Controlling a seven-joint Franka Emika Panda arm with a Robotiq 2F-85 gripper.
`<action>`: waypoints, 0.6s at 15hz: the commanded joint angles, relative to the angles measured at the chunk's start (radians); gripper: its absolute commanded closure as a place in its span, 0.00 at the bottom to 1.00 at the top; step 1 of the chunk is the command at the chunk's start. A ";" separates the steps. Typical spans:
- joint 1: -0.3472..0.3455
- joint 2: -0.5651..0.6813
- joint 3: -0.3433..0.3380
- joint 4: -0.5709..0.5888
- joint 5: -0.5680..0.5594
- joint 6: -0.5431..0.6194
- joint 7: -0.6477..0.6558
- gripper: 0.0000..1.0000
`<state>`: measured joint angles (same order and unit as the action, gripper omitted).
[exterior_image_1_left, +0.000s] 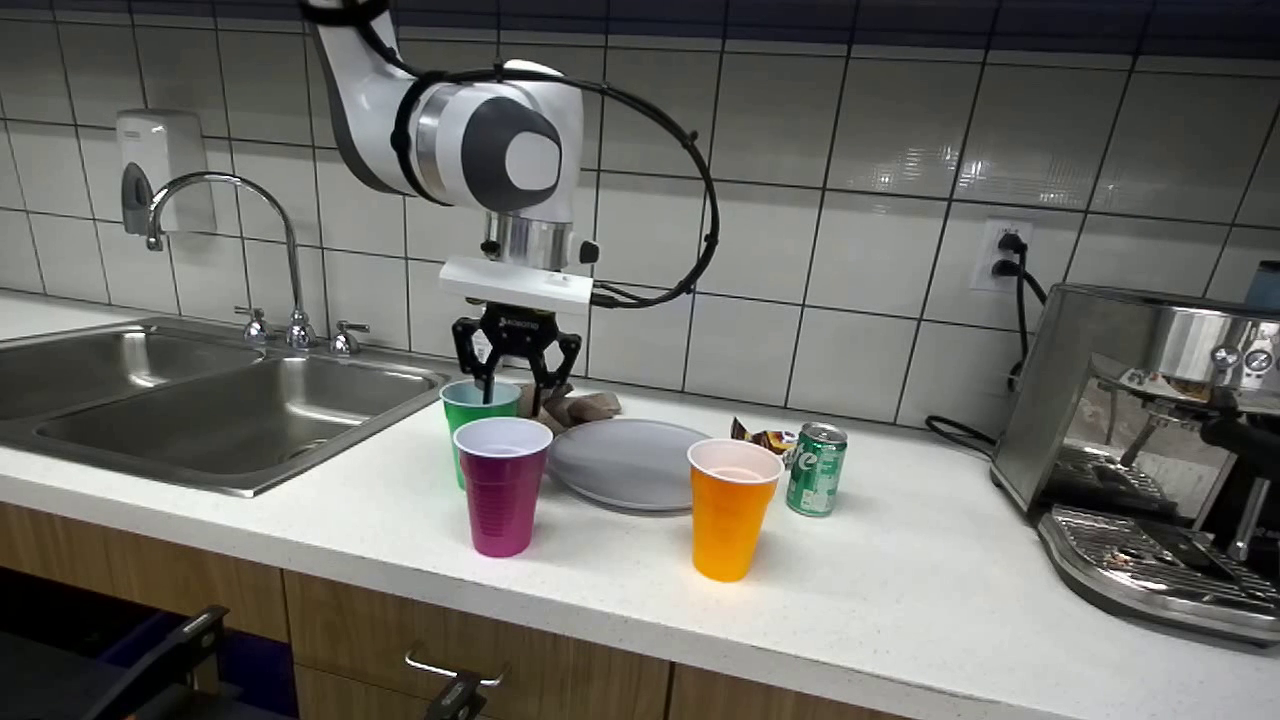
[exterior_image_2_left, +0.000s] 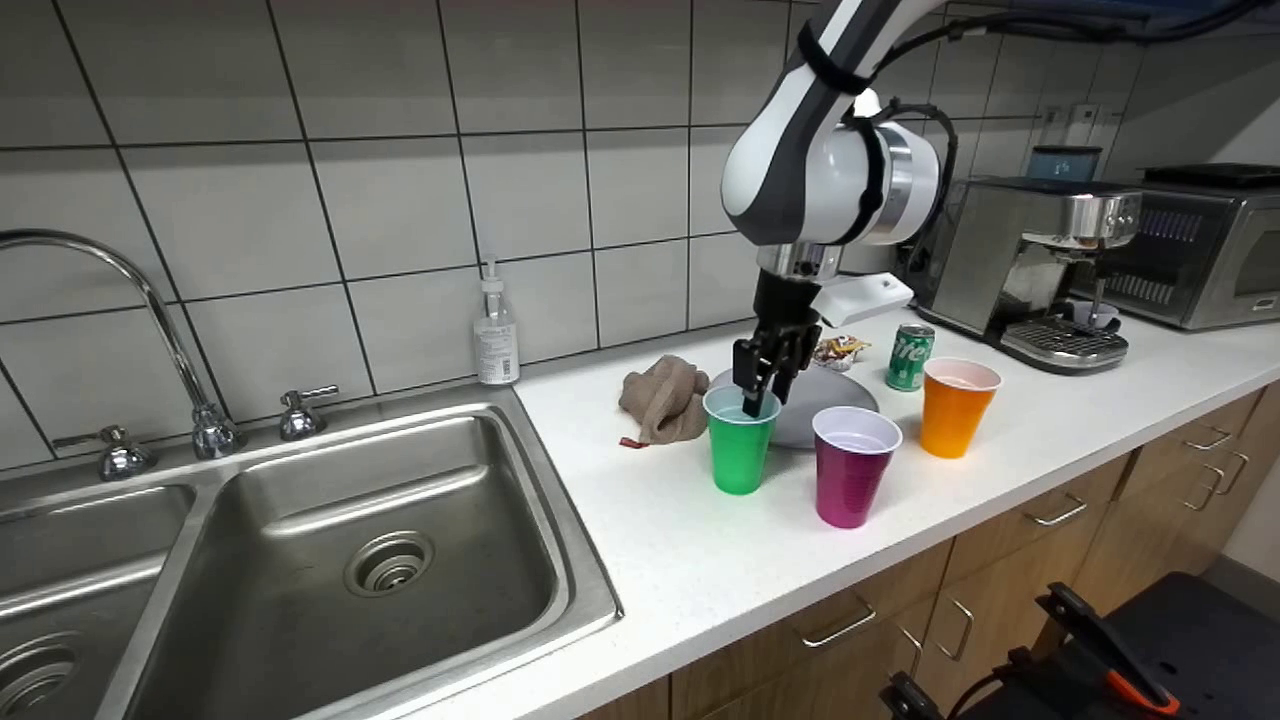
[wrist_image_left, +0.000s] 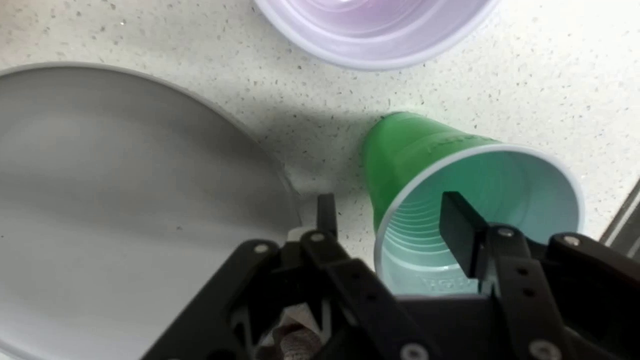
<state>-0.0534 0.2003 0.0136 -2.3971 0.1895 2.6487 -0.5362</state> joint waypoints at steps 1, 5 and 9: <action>-0.014 0.006 0.020 0.011 -0.022 0.006 0.030 0.73; -0.016 0.008 0.019 0.011 -0.021 0.002 0.028 1.00; -0.026 0.001 0.034 0.013 0.011 -0.022 -0.003 0.99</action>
<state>-0.0537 0.2050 0.0169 -2.3967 0.1895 2.6486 -0.5356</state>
